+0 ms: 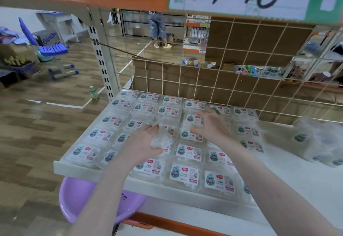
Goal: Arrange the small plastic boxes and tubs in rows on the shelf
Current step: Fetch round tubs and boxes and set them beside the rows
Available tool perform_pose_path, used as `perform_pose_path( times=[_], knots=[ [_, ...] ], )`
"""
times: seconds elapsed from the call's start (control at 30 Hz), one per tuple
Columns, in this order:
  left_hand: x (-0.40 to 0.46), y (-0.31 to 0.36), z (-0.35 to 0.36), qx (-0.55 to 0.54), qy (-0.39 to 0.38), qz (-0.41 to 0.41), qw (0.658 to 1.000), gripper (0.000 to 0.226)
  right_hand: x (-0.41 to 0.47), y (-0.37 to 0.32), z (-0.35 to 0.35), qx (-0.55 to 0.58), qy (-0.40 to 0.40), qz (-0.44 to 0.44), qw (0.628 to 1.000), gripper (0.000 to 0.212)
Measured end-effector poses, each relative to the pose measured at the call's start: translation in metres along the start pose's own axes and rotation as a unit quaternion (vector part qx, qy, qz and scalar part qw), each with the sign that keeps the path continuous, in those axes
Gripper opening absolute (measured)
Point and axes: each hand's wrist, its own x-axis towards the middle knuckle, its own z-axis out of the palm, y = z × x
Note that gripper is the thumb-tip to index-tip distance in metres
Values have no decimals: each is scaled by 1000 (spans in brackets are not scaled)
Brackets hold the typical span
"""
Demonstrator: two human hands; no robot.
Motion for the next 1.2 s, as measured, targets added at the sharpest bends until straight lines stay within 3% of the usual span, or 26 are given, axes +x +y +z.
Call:
perform_pose_path(
  times=[0.63, 0.93, 1.2],
  knots=[
    [3, -5, -6, 19, -34, 46, 998, 77, -4, -6, 8, 16, 50, -55, 997, 42],
    [6, -12, -15, 27, -66, 100, 992, 76, -8, -9, 6, -5, 53, -62, 997, 41],
    [9, -13, -19, 45, -82, 134, 987, 75, -59, 25, -4, -34, 95, 21, 995, 40]
  ],
)
